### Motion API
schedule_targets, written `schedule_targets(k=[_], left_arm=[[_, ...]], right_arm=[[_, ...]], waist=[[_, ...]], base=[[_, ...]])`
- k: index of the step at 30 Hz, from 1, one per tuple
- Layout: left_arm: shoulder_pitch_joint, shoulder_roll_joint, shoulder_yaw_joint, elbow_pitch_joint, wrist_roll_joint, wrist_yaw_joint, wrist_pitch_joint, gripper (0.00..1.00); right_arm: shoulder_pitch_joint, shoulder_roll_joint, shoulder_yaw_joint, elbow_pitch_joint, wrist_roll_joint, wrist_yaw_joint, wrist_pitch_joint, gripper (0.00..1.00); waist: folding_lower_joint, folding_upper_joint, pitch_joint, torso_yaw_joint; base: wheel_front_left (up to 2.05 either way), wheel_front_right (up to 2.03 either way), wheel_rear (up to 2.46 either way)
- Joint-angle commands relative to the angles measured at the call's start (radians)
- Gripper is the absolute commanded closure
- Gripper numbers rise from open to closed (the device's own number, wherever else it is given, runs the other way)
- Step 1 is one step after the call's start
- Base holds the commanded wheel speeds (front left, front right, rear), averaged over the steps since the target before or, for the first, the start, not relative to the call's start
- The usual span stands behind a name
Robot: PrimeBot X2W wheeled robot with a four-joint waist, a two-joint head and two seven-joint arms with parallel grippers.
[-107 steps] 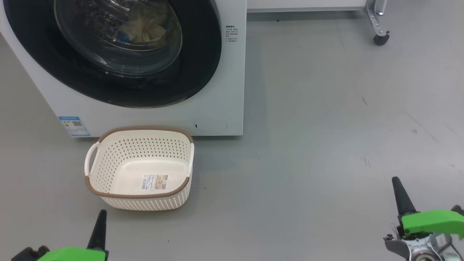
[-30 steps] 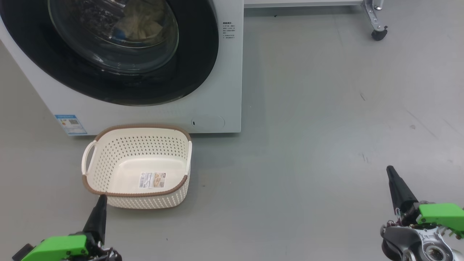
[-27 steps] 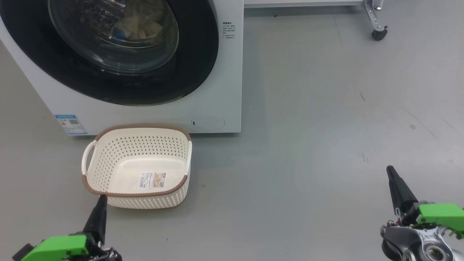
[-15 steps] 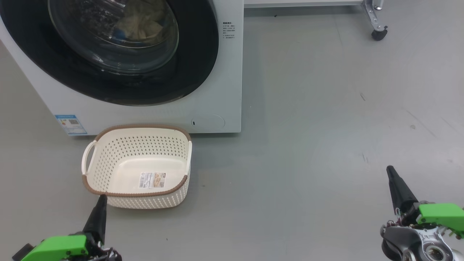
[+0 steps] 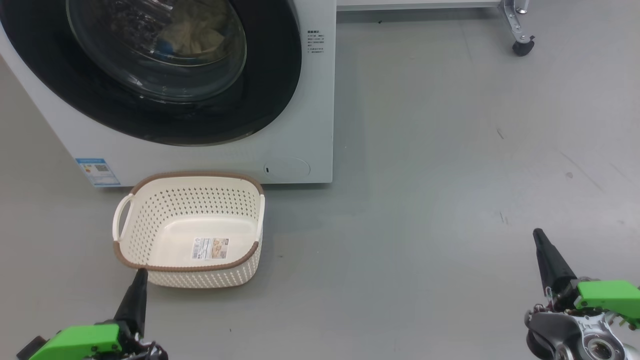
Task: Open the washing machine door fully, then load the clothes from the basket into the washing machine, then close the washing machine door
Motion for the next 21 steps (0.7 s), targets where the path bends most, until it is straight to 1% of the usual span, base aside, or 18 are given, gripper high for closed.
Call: schedule_targets(k=[1, 21], left_arm=[[-0.048, 0.007, 0.037, -0.028, -0.003, -0.007, 0.007, 1.00], [-0.048, 0.007, 0.037, -0.028, -0.002, -0.007, 0.007, 1.00]], right_arm=[[-0.058, -0.022, 0.016, -0.038, 0.007, -0.003, 0.006, 1.00], [-0.058, -0.022, 0.016, -0.038, 0.007, -0.003, 0.006, 1.00]], waist=[[0.0000, 0.0000, 0.000, 0.000], [0.0000, 0.0000, 0.000, 0.000]], base=[[0.00, 0.00, 0.00], [0.00, 0.00, 0.00]])
